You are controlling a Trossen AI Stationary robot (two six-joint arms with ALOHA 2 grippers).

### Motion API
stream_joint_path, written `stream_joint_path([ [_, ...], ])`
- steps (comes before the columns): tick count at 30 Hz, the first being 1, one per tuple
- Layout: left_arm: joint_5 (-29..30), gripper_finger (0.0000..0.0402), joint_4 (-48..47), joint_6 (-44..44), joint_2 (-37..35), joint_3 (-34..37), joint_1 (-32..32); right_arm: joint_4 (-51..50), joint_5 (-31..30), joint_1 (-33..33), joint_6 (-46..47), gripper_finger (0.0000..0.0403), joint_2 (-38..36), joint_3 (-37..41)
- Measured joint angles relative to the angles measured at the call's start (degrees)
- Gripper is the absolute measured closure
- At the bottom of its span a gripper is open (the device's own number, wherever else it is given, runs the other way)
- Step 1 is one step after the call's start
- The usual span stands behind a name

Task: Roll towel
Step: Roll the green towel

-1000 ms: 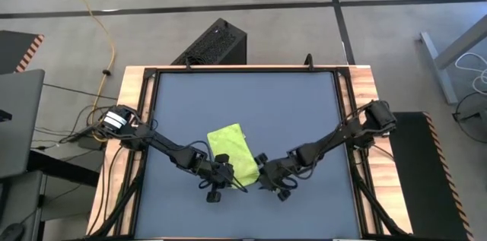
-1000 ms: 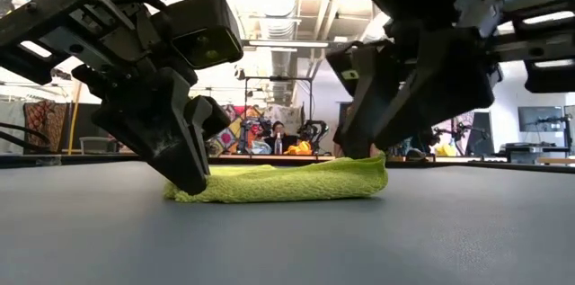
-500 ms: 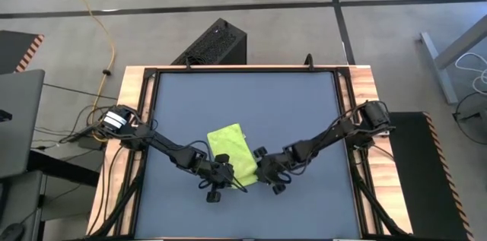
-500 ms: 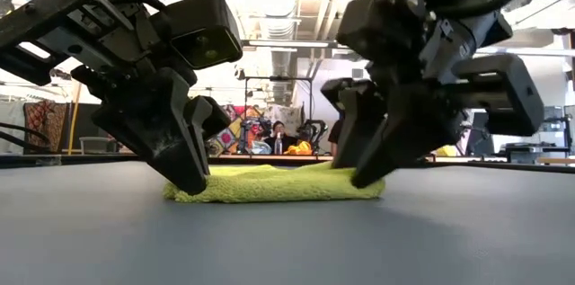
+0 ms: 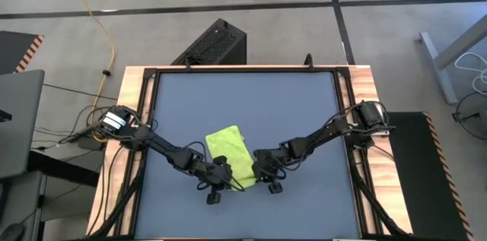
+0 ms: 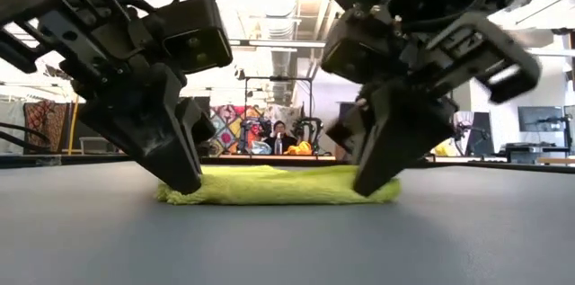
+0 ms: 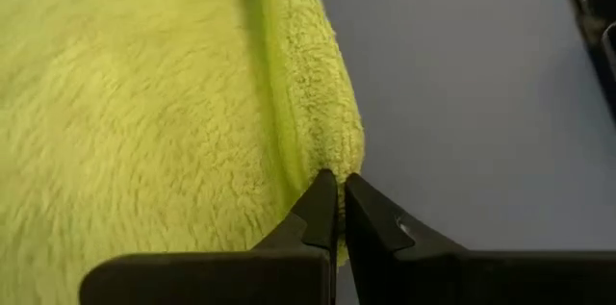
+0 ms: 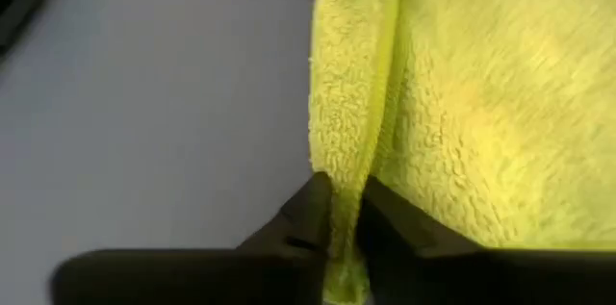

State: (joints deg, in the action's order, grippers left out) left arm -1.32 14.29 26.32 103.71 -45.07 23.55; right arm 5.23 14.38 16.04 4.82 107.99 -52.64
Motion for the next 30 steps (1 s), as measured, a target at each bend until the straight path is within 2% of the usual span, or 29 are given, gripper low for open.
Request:
stream_joint_path([
  [4, -0.32, 0.0401, 1.00, 4.93, -0.89, 1.25, 0.67, -0.39, 8.54, -2.56, 9.13, 0.0387, 0.01, 0.05],
  [7, -1.76, 0.0401, 1.86, 9.85, -1.00, 1.85, 0.78, -0.10, 14.87, -5.25, 18.84, 0.0384, 0.14, 0.08],
  [11, -3.01, 0.0401, 4.44, 16.24, -0.74, 3.28, 1.18, 0.86, 19.57, -7.78, 30.40, 0.0372, 0.14, 0.08],
  [14, -3.89, 0.0401, 7.11, 20.67, -0.73, 4.78, 1.22, 0.94, 20.25, -8.71, 37.82, 0.0377, 0.16, 0.11],
  [19, -4.02, 0.0401, 10.79, 26.13, -0.80, 6.97, 1.29, 1.18, 20.10, -8.43, 42.07, 0.0380, 0.14, 0.15],
  [24, -4.85, 0.0401, 10.51, 28.32, -0.80, 6.99, 1.31, 0.76, 16.00, -7.22, 47.72, 0.0357, 0.06, 0.15],
  [30, -8.75, 0.0401, 9.07, 32.74, -0.84, 7.14, 1.59, 0.08, 15.45, -7.43, 50.92, 0.0320, -0.10, 0.32],
])
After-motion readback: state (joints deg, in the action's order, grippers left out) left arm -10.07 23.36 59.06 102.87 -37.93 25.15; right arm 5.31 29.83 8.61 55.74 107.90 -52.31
